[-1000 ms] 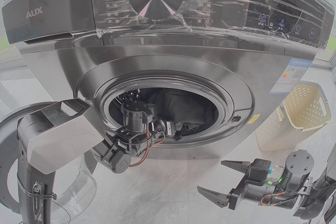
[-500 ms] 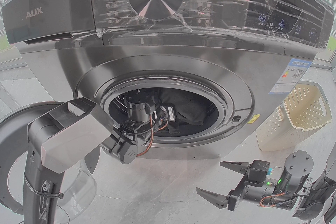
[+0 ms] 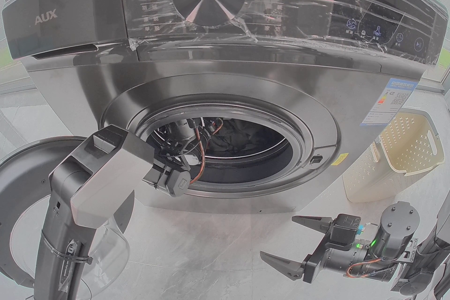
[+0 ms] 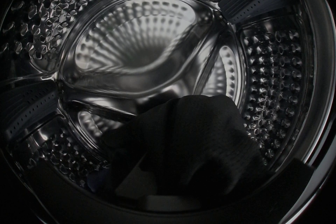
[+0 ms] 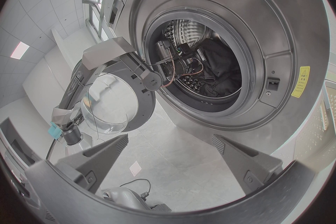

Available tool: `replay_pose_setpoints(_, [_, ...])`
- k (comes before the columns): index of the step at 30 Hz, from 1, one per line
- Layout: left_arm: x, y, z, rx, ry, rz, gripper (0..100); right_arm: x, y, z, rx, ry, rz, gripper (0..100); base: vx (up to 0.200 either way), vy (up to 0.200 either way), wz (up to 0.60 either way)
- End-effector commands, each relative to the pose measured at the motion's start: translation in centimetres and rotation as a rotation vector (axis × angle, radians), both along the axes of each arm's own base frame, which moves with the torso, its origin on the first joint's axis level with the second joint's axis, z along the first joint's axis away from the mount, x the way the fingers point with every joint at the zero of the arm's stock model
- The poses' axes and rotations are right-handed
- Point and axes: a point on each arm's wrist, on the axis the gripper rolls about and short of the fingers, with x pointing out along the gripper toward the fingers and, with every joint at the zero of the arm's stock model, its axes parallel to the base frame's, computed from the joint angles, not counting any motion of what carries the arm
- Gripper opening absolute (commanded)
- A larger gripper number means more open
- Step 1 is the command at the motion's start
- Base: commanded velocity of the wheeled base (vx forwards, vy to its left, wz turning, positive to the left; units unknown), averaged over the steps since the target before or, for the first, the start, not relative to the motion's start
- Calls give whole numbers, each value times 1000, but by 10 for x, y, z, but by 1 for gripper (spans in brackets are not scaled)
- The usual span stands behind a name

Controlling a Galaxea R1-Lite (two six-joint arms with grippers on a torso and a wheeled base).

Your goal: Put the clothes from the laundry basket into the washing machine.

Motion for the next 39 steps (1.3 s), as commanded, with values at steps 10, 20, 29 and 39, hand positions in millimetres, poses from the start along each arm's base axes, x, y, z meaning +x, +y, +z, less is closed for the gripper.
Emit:
replay_pose_setpoints(10, [-15, -7, -35, 85, 131, -33, 100, -1, 1, -1, -2, 3, 6, 100, 0, 0, 0])
replay_pose_setpoints(20, [-32, -12, -74, 194, 259, -100, 100, -1, 2, -3, -9, 9, 11, 100, 0, 0, 0])
replay_pose_setpoints(29, [-9, -18, -67, 166, 173, -71, 0, 0, 4, -4, -10, 10, 13, 100, 0, 0, 0])
replay_pose_setpoints(39, [24, -17, -35, 49, -21, 11, 0, -1, 18, 6, 54, -28, 50, 100, 0, 0, 0])
